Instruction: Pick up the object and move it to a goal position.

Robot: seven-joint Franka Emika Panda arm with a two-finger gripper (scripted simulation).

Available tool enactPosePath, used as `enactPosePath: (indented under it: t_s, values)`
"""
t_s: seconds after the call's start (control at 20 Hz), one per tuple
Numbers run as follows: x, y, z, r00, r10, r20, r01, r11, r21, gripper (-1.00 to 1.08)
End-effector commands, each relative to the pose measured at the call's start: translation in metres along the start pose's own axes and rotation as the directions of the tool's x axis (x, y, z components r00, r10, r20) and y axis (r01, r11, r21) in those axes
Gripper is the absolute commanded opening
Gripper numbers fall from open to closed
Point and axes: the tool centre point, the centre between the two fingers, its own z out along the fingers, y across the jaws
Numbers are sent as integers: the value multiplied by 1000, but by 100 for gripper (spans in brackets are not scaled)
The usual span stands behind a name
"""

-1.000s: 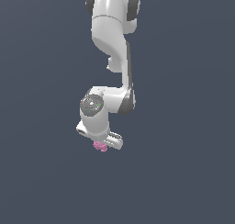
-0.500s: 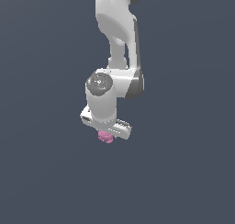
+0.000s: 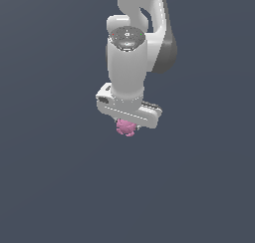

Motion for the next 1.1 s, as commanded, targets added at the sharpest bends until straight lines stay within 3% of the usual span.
enactPosePath:
  t_s: [0.0,0.55,1.05]
  values:
    - [-11,-8,-27,1000,1,0,-1,1000,-1,-100]
    - [-47,-38,-121,1000,1,0,-1,1000,-1,-100]
    - [-56,-48,-148,1000,0,0,0,1000,-1,-100]
